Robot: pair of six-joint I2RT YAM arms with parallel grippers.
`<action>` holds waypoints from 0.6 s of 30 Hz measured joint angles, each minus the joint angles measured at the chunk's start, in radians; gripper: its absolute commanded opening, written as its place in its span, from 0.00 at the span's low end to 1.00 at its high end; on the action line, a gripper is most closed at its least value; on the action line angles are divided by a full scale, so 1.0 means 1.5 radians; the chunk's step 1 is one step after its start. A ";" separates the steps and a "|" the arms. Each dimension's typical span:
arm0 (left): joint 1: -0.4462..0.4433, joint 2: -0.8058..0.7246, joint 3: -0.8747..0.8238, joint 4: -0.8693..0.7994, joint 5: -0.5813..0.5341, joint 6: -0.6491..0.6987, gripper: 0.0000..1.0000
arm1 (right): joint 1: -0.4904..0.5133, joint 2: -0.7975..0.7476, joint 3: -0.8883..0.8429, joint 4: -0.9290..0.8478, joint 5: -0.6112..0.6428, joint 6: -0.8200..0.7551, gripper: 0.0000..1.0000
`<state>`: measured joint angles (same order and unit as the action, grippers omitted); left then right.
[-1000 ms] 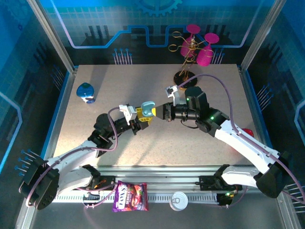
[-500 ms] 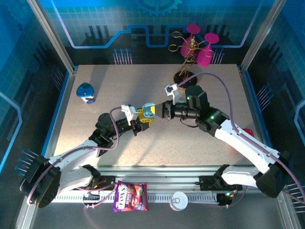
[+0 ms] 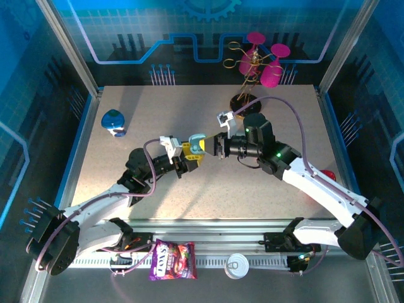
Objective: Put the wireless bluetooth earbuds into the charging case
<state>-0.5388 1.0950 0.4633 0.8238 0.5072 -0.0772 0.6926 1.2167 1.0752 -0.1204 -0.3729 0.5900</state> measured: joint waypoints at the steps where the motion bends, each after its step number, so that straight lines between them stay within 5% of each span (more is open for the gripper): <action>1: 0.000 0.000 0.000 0.000 0.000 -0.002 0.28 | 0.000 0.000 -0.002 0.002 0.002 0.000 0.19; 6: 0.000 0.000 0.000 0.003 0.002 -0.003 0.28 | -0.002 -0.005 -0.010 0.012 0.004 0.000 0.20; 18: 0.000 0.001 0.000 0.019 0.002 -0.013 0.28 | -0.004 -0.018 -0.016 0.016 0.004 0.014 0.39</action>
<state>-0.5385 1.0962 0.4633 0.8524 0.5098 -0.0975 0.6868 1.1900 1.0508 -0.0963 -0.3672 0.6109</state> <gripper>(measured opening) 0.369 0.360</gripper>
